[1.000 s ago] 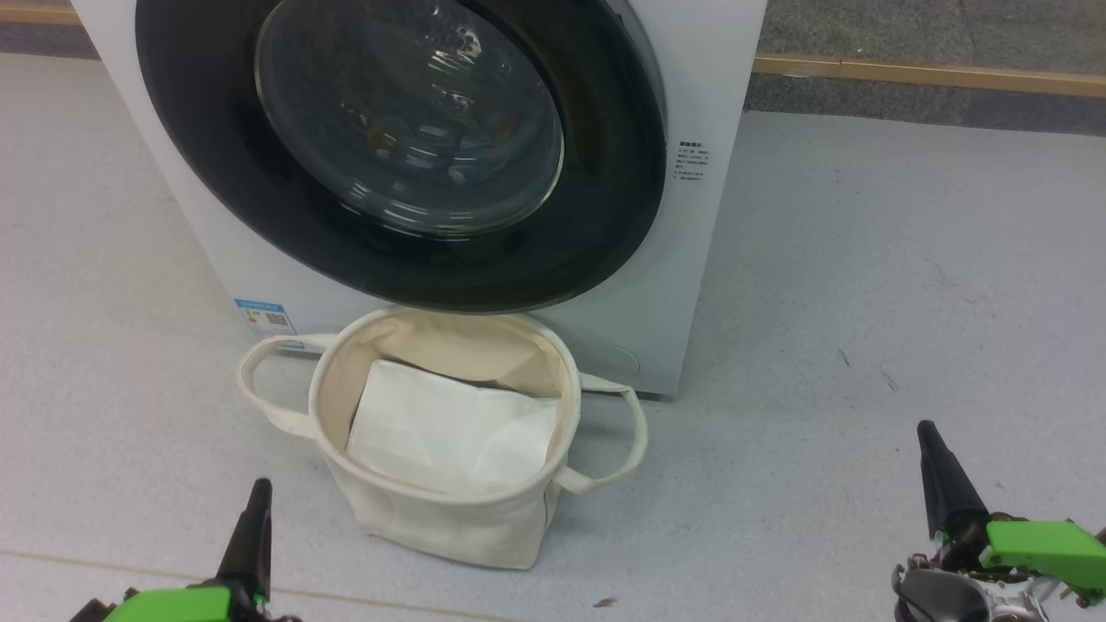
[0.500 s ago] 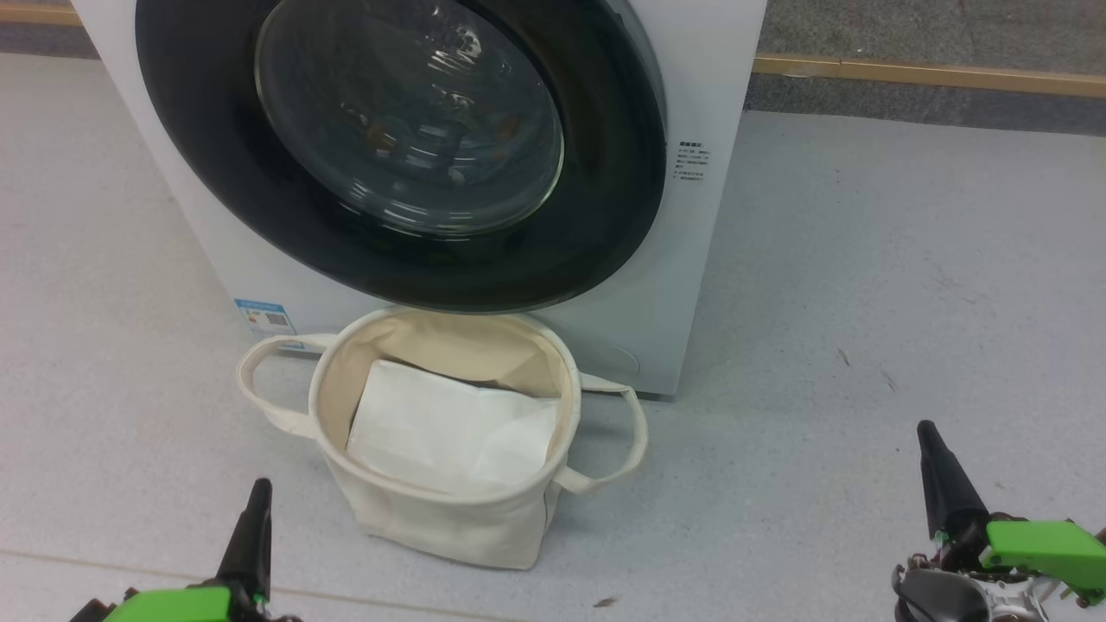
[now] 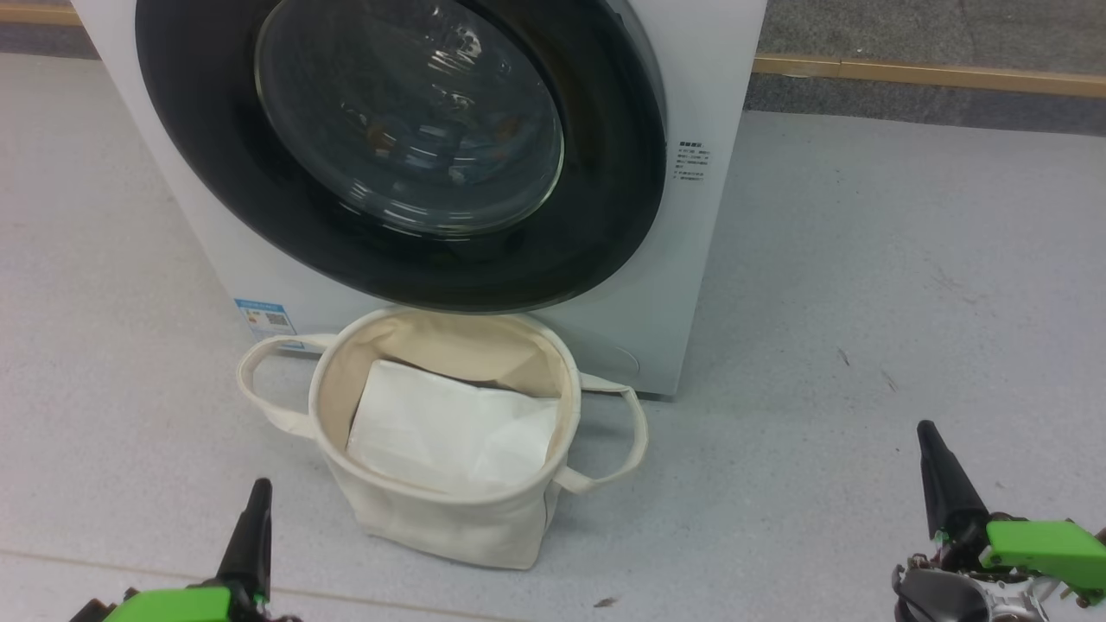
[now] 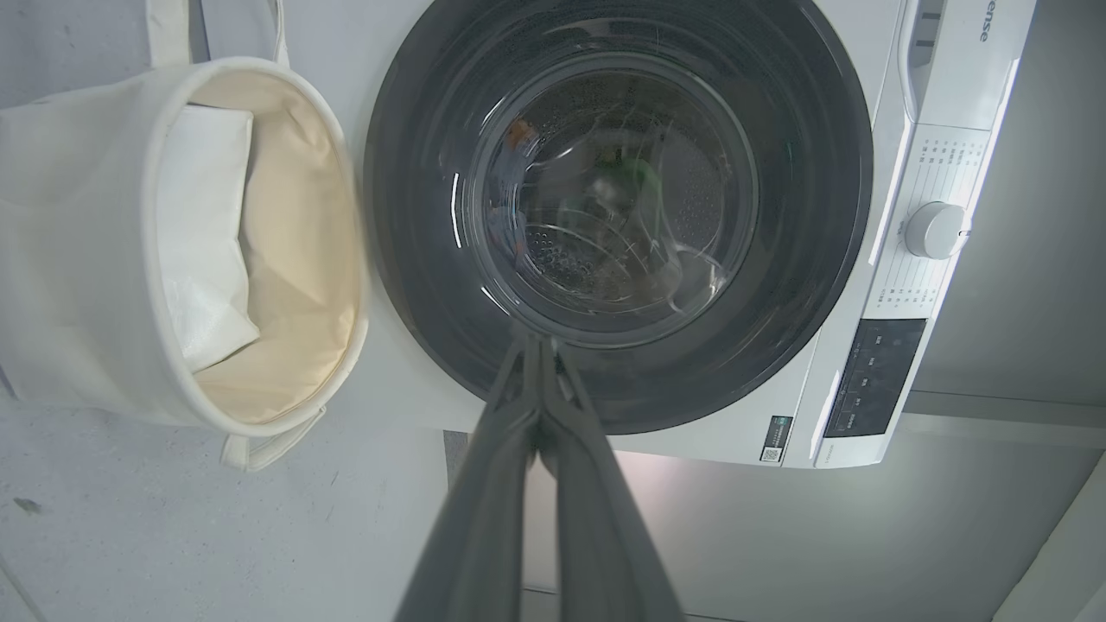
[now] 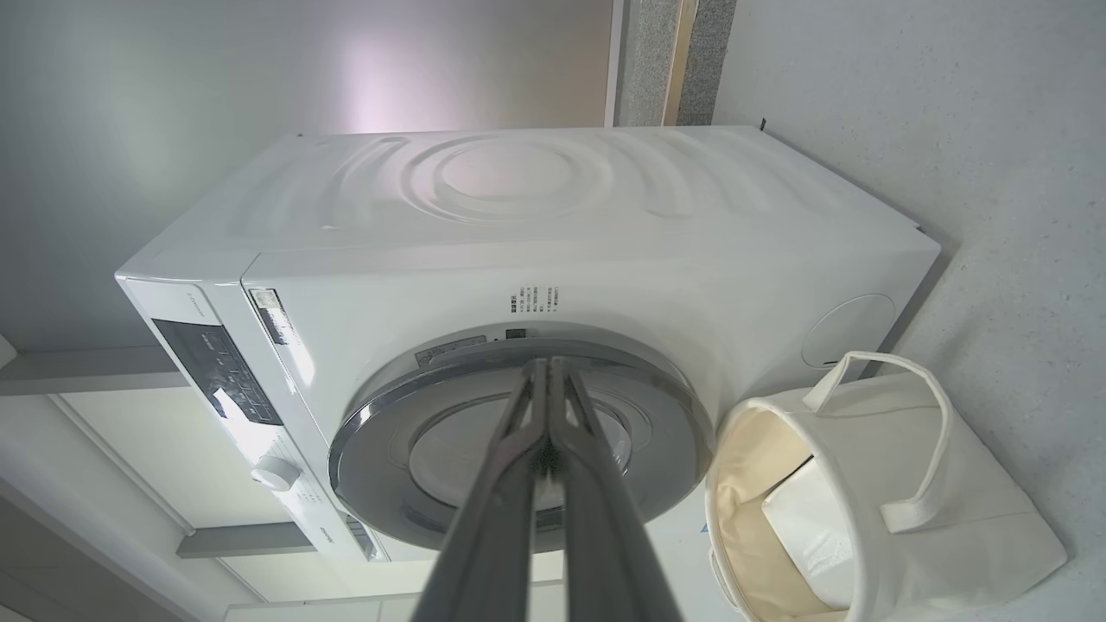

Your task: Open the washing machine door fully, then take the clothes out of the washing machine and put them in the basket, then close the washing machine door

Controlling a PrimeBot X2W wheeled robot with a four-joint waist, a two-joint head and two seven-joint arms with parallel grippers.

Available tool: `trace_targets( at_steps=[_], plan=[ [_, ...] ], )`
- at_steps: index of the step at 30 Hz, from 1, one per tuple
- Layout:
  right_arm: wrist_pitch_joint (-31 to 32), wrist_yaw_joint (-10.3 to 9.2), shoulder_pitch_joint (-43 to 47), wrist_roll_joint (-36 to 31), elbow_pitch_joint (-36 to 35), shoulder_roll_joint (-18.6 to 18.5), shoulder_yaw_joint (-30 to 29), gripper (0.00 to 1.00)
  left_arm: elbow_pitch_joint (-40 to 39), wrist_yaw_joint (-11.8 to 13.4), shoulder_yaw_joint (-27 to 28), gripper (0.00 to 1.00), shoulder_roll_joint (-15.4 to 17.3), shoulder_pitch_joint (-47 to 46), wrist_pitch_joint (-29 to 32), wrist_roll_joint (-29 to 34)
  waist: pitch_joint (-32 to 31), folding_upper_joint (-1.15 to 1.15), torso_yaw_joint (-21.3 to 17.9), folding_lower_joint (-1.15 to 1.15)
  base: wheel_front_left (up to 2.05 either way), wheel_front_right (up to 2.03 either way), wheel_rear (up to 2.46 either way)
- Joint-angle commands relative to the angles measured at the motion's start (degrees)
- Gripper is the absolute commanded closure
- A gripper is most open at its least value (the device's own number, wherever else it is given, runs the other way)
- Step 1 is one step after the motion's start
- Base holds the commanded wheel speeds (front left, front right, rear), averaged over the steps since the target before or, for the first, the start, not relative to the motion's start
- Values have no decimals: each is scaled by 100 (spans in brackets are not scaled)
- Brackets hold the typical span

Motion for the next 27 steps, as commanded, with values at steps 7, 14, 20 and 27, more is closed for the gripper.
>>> trace_targets(
  at_steps=[7, 14, 20, 27],
  plan=[
    [42, 1, -84, 34, -217, -34, 114, 100, -219, -40, 194, 100, 31, -244, 26, -25, 0, 0, 0, 0, 0, 0, 0],
    [42, 1, -84, 34, -217, -34, 114, 100, -219, -40, 194, 100, 31, -244, 26, -25, 0, 0, 0, 0, 0, 0, 0],
    [42, 1, -84, 34, -217, -34, 114, 100, -219, -40, 194, 100, 31, -244, 26, -25, 0, 0, 0, 0, 0, 0, 0],
    [42, 1, -84, 34, -217, -34, 114, 100, -219, -40, 194, 100, 31, -244, 26, -25, 0, 0, 0, 0, 0, 0, 0]
  ],
)
